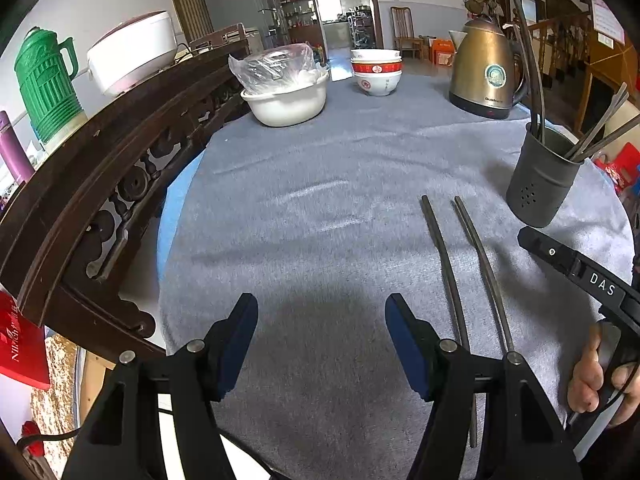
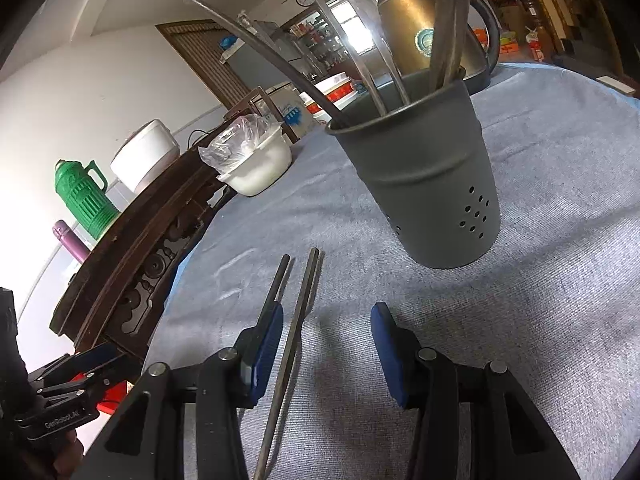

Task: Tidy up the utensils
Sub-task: 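Align both open tools over the two dark chopsticks on the cloth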

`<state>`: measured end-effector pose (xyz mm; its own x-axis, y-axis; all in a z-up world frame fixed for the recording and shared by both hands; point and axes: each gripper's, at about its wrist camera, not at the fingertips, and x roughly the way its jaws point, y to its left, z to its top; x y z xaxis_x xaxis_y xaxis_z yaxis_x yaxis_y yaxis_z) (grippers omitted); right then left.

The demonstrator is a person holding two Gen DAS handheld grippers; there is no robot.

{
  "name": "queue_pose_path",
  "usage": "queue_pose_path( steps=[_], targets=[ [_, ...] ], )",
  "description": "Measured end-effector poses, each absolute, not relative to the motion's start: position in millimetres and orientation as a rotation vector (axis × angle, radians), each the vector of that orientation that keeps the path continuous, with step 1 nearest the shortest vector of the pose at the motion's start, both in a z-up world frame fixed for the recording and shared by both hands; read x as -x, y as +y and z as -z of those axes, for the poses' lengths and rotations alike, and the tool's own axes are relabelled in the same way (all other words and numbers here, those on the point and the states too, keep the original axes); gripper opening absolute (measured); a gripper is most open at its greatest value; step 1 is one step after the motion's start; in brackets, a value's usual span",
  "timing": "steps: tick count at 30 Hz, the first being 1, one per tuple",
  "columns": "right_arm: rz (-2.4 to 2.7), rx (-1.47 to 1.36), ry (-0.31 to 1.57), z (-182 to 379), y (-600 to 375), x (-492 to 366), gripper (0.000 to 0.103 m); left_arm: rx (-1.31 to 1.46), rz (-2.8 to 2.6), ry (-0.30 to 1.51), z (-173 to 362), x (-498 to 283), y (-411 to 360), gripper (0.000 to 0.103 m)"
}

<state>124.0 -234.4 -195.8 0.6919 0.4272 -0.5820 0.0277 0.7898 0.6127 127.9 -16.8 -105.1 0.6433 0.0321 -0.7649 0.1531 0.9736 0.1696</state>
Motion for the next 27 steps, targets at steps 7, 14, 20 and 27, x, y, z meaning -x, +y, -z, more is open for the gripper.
queue_pose_path(
  steps=[7, 14, 20, 27],
  targets=[
    [-0.247, -0.652, 0.783, 197, -236, -124, 0.05, -0.241, 0.056, 0.865, 103, -130, -21, 0.067],
    [-0.242, -0.654, 0.776, 196, -237, -122, 0.05, -0.234, 0.058, 0.865, 100, -128, -22, 0.067],
    [-0.238, -0.656, 0.776, 196, -238, -122, 0.05, -0.259, 0.08, 0.845, 96, -122, -32, 0.067],
    [-0.236, -0.657, 0.776, 195, -238, -121, 0.05, -0.258, 0.059, 0.844, 92, -121, -29, 0.067]
  ],
)
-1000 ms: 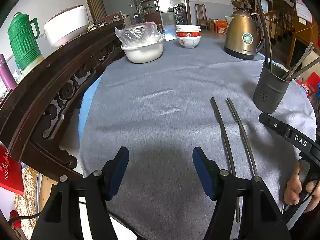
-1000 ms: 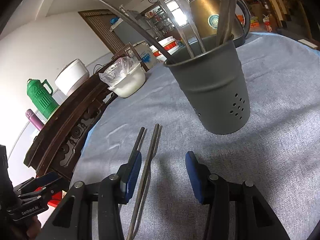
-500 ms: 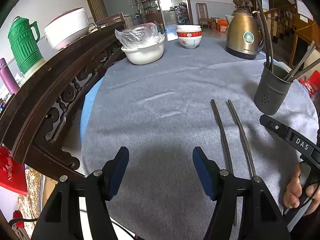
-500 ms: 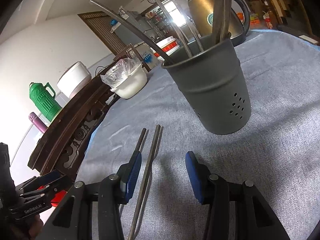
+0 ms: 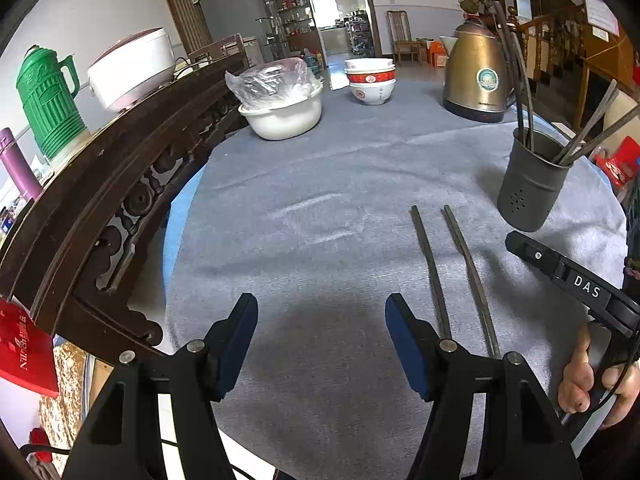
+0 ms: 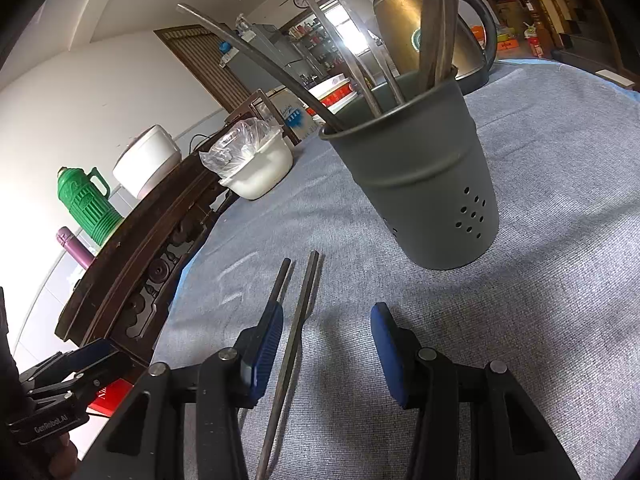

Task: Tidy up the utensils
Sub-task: 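Align both open tools over the two dark chopsticks on the cloth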

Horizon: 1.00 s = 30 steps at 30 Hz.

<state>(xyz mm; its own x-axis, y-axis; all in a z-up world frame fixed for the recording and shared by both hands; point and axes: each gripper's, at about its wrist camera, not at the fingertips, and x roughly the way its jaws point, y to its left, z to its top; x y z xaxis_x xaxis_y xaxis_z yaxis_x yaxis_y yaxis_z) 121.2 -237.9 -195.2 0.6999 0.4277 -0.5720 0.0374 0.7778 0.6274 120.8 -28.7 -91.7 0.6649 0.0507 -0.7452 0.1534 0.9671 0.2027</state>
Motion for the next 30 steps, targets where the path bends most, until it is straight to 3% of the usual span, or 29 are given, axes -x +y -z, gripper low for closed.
queue_pose_path(
  steps=[30],
  targets=[
    [-0.211, -0.674, 0.792, 199, -241, -123, 0.05, -0.227, 0.051, 0.824, 79, -118, -22, 0.067]
  ],
)
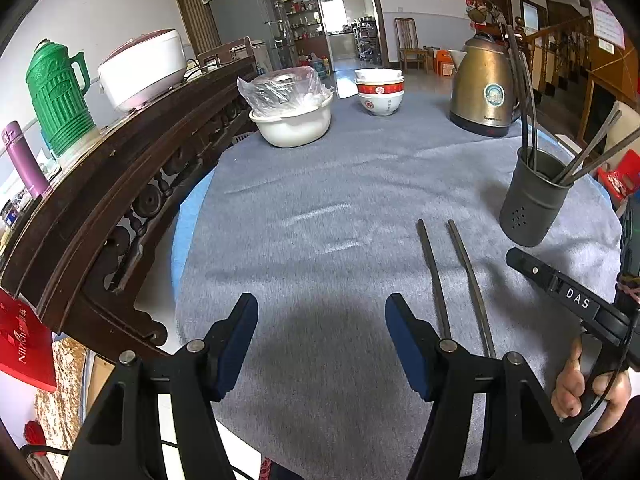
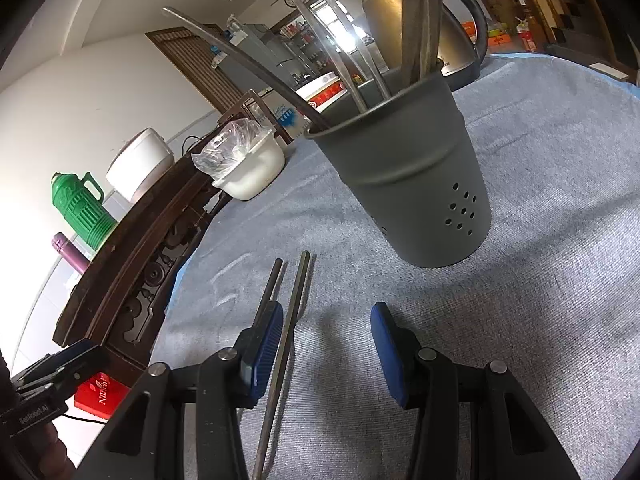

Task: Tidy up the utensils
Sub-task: 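Align both open tools over the two dark chopsticks on the cloth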

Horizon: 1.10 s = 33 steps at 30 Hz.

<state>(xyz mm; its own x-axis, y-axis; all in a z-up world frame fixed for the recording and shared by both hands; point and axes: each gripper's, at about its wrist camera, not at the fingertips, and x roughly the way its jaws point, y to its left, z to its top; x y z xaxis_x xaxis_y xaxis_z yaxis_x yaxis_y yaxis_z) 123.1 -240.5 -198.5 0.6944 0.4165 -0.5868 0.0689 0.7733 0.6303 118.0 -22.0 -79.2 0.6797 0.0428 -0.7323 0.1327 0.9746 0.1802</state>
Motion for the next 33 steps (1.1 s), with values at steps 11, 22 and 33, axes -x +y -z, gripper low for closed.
queue_pose_path(
  steps=[11, 22, 33],
  targets=[
    [-0.208, -0.676, 0.793, 199, -241, -123, 0.05, -0.234, 0.057, 0.82, 79, -120, -26, 0.067],
    [-0.213, -0.678, 0.791, 200, -241, -124, 0.05, -0.235, 0.049, 0.83, 79, -125, -29, 0.067],
    [-0.219, -0.682, 0.797, 201, -240, -125, 0.05, -0.238, 0.04, 0.868, 89, -140, -26, 0.067]
  ],
)
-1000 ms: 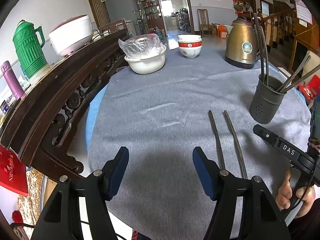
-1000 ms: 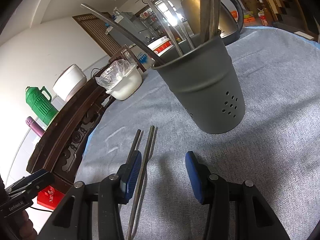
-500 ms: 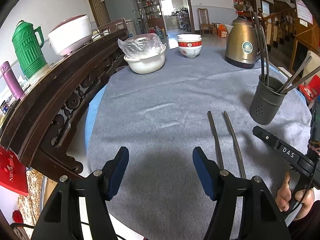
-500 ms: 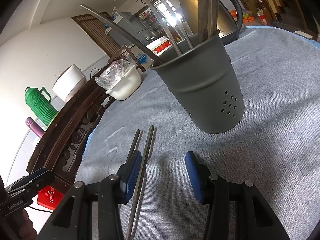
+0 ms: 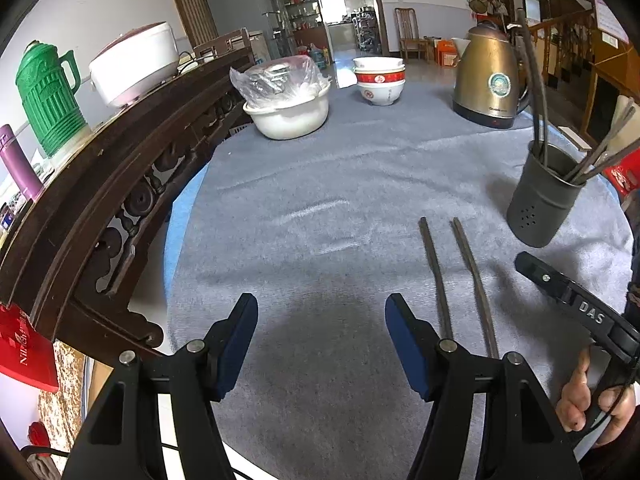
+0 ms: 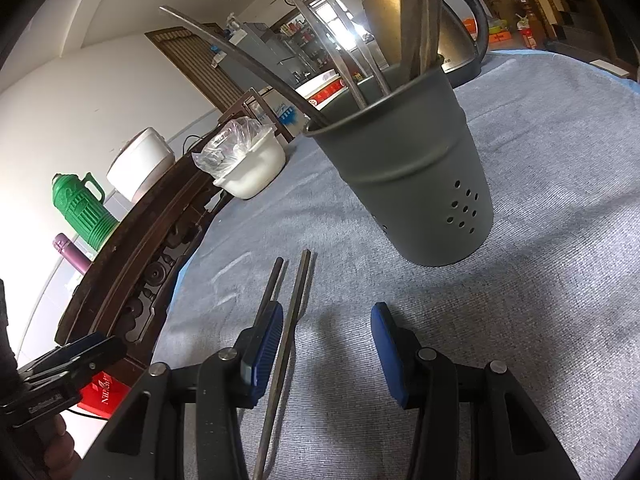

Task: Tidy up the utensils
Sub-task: 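Align both open tools over the two dark chopsticks on the cloth, then lower both tools and close each on one dark chopstick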

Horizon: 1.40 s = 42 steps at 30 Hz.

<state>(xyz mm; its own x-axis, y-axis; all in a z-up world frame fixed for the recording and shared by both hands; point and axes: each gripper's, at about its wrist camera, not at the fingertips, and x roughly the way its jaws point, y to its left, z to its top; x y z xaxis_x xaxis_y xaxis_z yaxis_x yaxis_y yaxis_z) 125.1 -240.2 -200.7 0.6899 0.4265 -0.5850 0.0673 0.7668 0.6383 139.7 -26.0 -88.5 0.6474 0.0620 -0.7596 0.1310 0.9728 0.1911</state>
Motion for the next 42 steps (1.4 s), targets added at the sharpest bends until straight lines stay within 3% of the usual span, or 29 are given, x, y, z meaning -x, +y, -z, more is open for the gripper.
queue_pose_path(
  steps=[25, 42],
  targets=[
    [-0.184, -0.629, 0.821, 194, -232, -125, 0.05, -0.236, 0.083, 0.916, 94, -177, -36, 0.067],
    [-0.122, -0.451, 0.947, 158, -205, -154, 0.049, -0.176, 0.104, 0.98, 108, -181, -21, 0.067]
  ],
)
